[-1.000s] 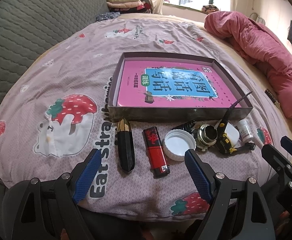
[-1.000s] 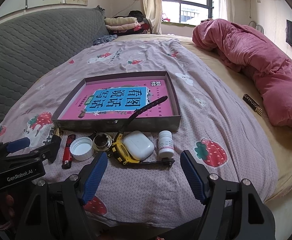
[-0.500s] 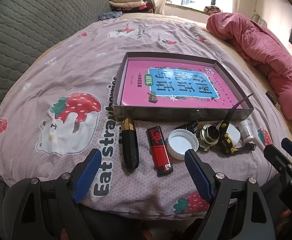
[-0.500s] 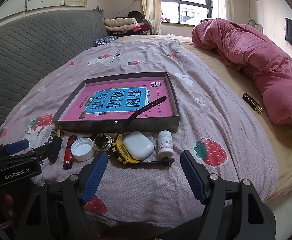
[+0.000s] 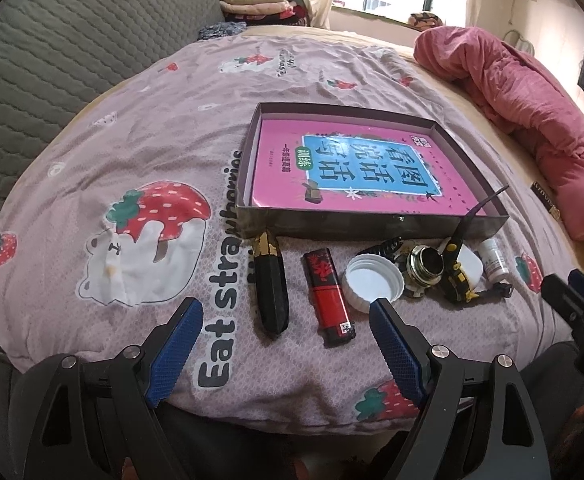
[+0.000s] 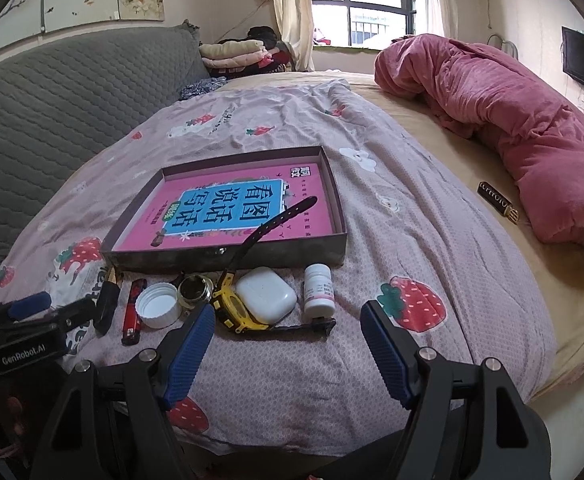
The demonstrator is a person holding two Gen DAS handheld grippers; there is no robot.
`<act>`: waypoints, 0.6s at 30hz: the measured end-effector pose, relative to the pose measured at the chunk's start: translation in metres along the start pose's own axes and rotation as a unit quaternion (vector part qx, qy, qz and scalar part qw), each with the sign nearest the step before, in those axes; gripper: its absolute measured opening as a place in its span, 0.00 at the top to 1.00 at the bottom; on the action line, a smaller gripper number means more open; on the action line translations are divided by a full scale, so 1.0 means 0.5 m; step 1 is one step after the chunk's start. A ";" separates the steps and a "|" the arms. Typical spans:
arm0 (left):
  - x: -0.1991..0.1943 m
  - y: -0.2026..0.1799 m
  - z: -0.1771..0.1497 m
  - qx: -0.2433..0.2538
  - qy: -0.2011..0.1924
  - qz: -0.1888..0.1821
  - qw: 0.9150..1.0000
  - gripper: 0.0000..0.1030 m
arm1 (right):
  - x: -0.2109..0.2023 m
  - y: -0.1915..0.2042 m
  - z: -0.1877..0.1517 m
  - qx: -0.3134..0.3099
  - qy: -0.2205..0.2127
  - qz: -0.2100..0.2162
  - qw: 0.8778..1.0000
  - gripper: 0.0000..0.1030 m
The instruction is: Organize rigid objects
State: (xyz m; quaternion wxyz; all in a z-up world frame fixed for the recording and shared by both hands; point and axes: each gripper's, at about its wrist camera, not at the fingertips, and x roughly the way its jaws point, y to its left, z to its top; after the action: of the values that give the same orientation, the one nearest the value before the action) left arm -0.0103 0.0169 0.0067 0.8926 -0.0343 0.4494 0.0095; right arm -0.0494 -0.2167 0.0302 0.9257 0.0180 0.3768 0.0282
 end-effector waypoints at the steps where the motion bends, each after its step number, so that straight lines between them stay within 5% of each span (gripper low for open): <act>1: 0.001 -0.001 0.000 0.000 0.001 0.000 1.000 0.16 | 0.000 -0.002 0.001 0.001 0.000 0.000 1.000 0.28; 18: 0.026 0.034 -0.010 -0.018 0.022 0.011 1.000 0.16 | 0.004 -0.007 0.001 -0.005 -0.004 0.003 1.000 0.28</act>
State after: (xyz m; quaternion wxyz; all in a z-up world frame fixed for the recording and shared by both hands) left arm -0.0072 0.0335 -0.0076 0.8816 -0.0459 0.4690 0.0269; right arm -0.0473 -0.2200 0.0289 0.9273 0.0141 0.3725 0.0327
